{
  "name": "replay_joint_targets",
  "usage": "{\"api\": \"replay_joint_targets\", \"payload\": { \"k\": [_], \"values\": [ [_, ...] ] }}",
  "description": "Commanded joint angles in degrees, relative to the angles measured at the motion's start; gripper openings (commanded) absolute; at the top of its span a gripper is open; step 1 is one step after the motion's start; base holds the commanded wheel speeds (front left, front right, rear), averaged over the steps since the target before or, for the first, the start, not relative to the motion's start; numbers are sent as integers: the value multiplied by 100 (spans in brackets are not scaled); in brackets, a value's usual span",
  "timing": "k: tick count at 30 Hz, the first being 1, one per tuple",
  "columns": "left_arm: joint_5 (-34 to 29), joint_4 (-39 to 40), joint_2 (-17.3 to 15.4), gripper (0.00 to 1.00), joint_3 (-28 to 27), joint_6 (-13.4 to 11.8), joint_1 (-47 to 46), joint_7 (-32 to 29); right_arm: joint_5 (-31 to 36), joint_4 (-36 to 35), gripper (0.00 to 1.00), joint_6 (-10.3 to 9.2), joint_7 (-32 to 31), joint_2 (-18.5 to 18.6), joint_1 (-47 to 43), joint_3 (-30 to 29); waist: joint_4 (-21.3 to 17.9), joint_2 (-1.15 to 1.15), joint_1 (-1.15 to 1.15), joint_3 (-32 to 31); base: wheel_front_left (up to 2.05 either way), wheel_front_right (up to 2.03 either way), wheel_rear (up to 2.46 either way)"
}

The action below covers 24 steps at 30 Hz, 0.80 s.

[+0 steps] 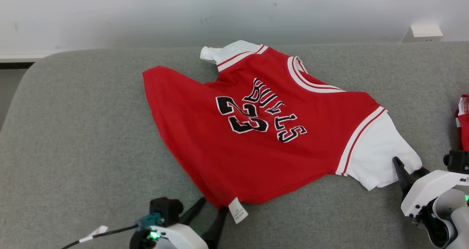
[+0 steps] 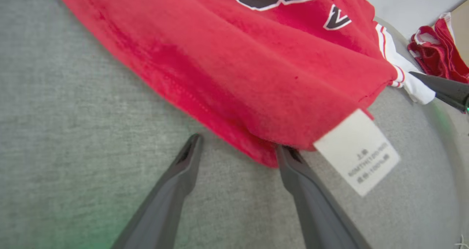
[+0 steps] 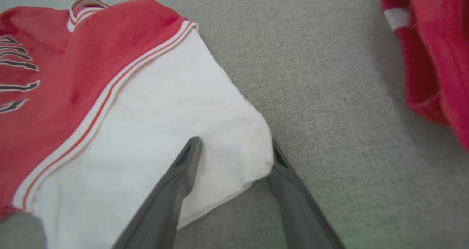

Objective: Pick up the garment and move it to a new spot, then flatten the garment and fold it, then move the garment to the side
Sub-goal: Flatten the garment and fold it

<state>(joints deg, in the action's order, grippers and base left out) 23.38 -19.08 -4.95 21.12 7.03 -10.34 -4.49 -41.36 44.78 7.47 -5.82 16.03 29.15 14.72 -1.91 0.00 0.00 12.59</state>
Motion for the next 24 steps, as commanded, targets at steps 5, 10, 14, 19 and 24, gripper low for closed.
{"api": "replay_joint_targets", "payload": {
  "k": [5, 10, 14, 19, 24],
  "values": [
    [172, 169, -53, 100, 278, 52, 142, -103, -251, 207, 58, 1, 267, -28, 29, 298, 23, 0, 0, -36, 0, 0, 0],
    [124, -21, -63, 100, 191, -48, -170, 44, -380, 368, 0, 1, 484, -38, 132, 469, 59, 0, 0, -10, 0, 0, 0],
    [189, -224, -54, 40, 167, -32, -326, 178, -499, 491, 0, 1, 555, -16, 205, 628, 49, 0, 0, -6, 0, 0, 0],
    [254, -332, -65, 0, 169, -17, -361, 377, -656, 535, 0, 1, 773, 52, 212, 817, 33, 0, 0, -109, 0, 0, 0],
    [275, -279, -128, 0, 108, -49, -279, 527, -814, 451, 0, 1, 1127, 170, 164, 948, 39, 0, 0, -280, 0, 0, 0]
  ]
}}
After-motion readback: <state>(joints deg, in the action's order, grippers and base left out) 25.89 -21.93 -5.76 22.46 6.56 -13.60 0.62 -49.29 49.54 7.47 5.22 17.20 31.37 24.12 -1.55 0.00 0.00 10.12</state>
